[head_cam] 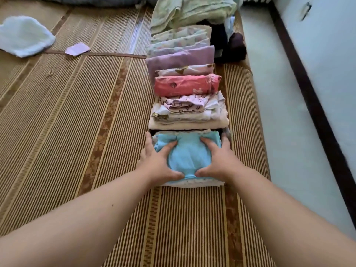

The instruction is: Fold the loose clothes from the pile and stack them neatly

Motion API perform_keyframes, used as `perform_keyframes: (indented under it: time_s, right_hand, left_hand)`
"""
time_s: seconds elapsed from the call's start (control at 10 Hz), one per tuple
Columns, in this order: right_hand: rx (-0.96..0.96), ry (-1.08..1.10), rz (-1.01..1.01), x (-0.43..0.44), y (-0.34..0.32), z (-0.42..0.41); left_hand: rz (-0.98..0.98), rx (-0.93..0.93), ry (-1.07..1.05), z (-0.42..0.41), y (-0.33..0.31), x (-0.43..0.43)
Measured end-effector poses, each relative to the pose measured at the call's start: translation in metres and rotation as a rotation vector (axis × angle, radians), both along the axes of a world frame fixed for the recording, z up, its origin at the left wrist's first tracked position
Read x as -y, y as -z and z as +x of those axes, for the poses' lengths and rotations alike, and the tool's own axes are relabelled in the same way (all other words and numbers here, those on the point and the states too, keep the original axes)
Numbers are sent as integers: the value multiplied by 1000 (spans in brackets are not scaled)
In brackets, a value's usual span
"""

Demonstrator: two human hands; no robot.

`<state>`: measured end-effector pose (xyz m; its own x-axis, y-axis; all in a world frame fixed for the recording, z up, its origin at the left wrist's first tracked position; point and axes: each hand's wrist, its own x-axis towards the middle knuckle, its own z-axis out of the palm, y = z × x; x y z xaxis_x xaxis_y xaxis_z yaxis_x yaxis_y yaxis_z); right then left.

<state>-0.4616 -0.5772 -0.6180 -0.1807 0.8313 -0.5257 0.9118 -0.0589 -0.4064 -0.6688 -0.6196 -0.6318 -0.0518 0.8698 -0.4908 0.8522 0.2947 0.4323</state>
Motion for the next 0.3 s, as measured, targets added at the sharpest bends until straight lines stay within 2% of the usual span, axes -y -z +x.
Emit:
perform_keyframes:
  time_s: [0.1, 0.3]
  right_hand:
    - [20, -9, 19, 6, -14, -3]
    - [85, -92, 215, 23, -77, -3]
  left_hand:
    - [-3, -49, 30, 1, -13, 0]
    - [55, 26, 126, 12, -76, 11]
